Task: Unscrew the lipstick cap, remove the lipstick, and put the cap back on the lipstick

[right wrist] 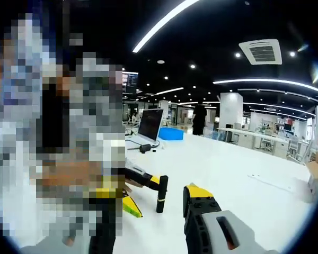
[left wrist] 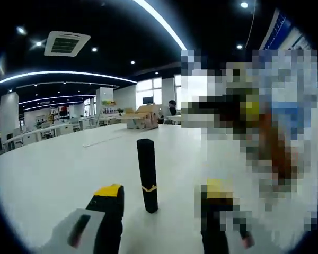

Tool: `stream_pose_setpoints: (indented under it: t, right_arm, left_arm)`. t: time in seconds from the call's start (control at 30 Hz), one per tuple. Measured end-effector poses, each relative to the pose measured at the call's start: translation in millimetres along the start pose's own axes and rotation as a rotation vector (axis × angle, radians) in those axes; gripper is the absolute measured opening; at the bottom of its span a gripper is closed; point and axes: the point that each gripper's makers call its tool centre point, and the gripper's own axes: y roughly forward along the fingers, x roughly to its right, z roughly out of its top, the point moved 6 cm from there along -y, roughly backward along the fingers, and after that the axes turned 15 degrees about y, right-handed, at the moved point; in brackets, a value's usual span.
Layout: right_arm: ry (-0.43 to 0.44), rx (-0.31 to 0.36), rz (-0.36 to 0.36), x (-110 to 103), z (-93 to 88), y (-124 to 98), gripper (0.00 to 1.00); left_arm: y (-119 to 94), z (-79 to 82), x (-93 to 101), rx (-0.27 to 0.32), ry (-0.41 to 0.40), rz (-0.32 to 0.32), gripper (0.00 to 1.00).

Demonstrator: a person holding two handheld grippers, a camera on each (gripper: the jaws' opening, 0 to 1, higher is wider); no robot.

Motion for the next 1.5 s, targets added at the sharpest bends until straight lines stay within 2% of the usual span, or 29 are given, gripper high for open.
stream_pose_setpoints:
  t: [0.2, 0.5, 0.63, 0.97, 1.37, 1.5]
  right_arm:
    - [-0.004, 0.001, 0.001, -0.7, 0.2, -0.6, 0.47]
    - [0.0, -0.002, 0.006, 0.1, -0.9, 1.5, 0.47]
    - [-0.005, 0.001, 0.004, -0.4, -0.2, 0.1, 0.47]
    - [-0.002, -0.001, 0.002, 0.7, -0.7, 1.1, 0.47]
    - [0.002, -0.002, 0.004, 0.1, -1.5, 1.8, 0.47]
    - [-0.004, -0.007, -0.001, 0.4, -2.2, 1.0, 0.47]
  left_arm:
    - [5.4, -5.2, 5.8, -0.023, 0.004, -0.002, 0.57]
    - [5.3, -5.0, 12.8, -0.036, 0.01, 0.031, 0.51]
    - [7.0, -6.7, 15.8, -0.057, 0.035, 0.032, 0.49]
    - [8.1, -10.7, 8.9, -0.068, 0.037, 0.032, 0.41]
    - [9.2, -11.6, 12.8, -0.078, 0.053, 0.019, 0.3]
    - [9.9, -12.0, 14.3, -0.083, 0.065, 0.016, 0.29]
